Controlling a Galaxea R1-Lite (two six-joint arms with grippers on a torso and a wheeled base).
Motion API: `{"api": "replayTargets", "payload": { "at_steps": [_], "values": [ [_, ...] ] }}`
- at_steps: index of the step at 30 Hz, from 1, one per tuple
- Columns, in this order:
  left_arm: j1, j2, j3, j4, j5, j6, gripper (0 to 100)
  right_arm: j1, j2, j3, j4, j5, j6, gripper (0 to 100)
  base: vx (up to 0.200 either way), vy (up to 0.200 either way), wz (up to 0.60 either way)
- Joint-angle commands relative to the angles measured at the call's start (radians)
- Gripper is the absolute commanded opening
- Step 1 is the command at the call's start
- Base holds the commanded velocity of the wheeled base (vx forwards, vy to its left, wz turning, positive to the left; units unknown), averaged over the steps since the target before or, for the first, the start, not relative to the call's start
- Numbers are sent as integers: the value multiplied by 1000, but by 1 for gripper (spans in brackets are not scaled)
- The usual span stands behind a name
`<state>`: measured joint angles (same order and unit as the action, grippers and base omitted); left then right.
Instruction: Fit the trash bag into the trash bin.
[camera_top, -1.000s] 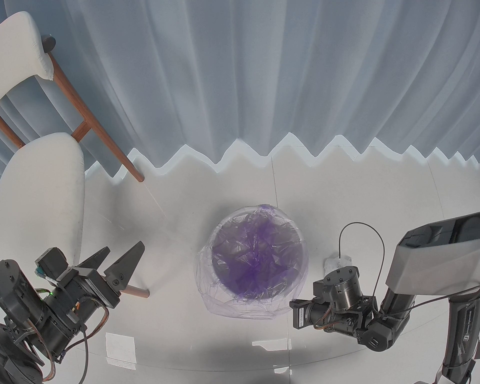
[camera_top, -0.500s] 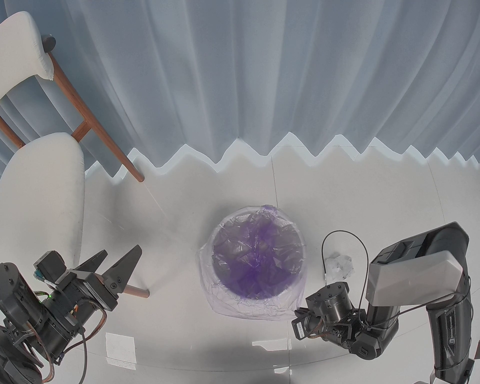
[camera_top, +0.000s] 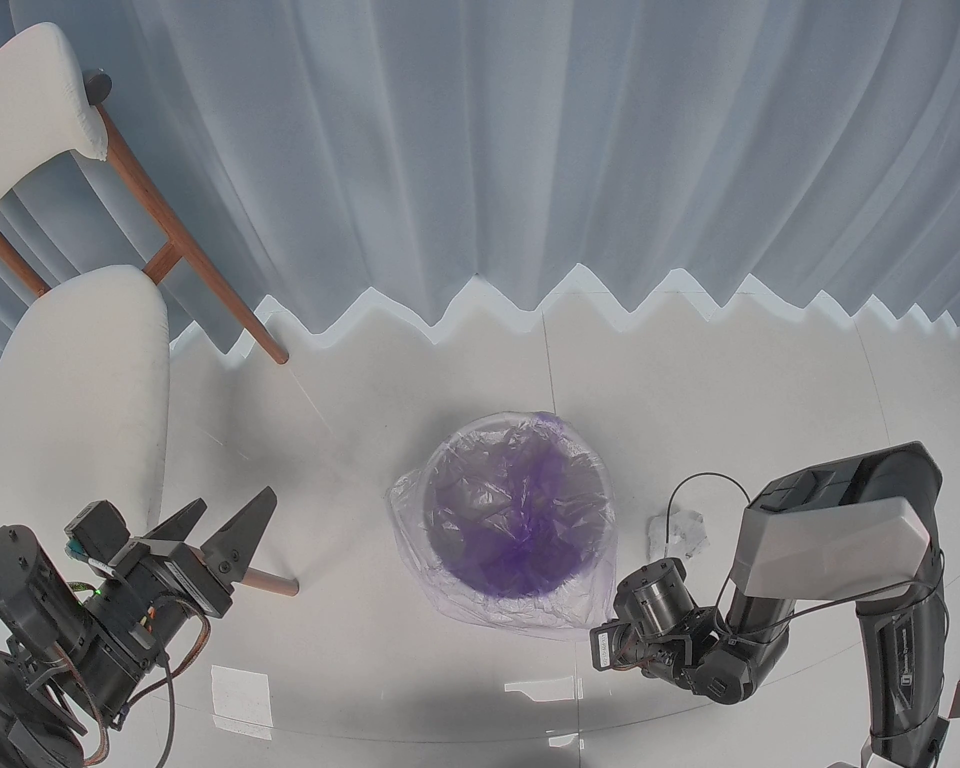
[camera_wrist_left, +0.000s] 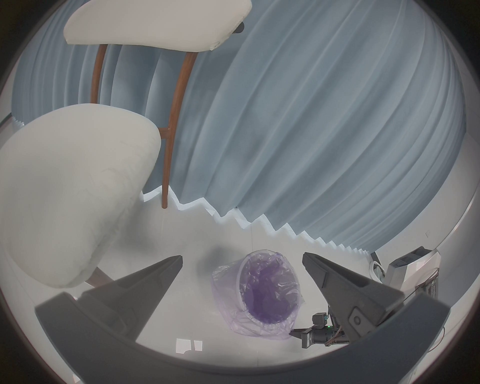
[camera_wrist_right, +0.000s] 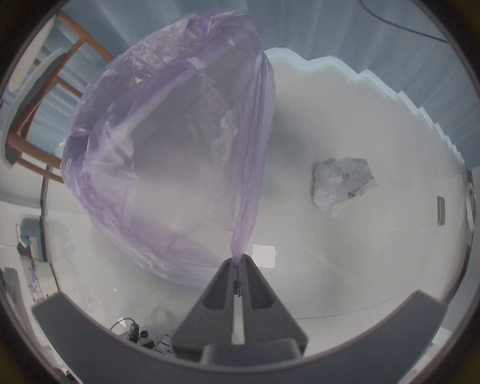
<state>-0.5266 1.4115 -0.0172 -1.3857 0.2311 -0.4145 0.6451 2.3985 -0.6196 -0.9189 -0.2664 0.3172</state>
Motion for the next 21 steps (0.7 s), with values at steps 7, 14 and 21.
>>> {"api": "replayTargets", "payload": {
  "at_steps": [7, 14, 21],
  "values": [
    [69, -26, 17, 1, 2, -4, 100, 13, -53, 92, -167, -28, 31, 100, 0, 0, 0],
    [63, -95, 17, 34, -7, -26, 100, 31, -266, 363, -400, -28, 16, 100, 0, 0, 0],
    [73, -132, 17, 34, -10, -64, 100, 8, -625, 463, -396, -28, -6, 100, 0, 0, 0]
  ]
}}
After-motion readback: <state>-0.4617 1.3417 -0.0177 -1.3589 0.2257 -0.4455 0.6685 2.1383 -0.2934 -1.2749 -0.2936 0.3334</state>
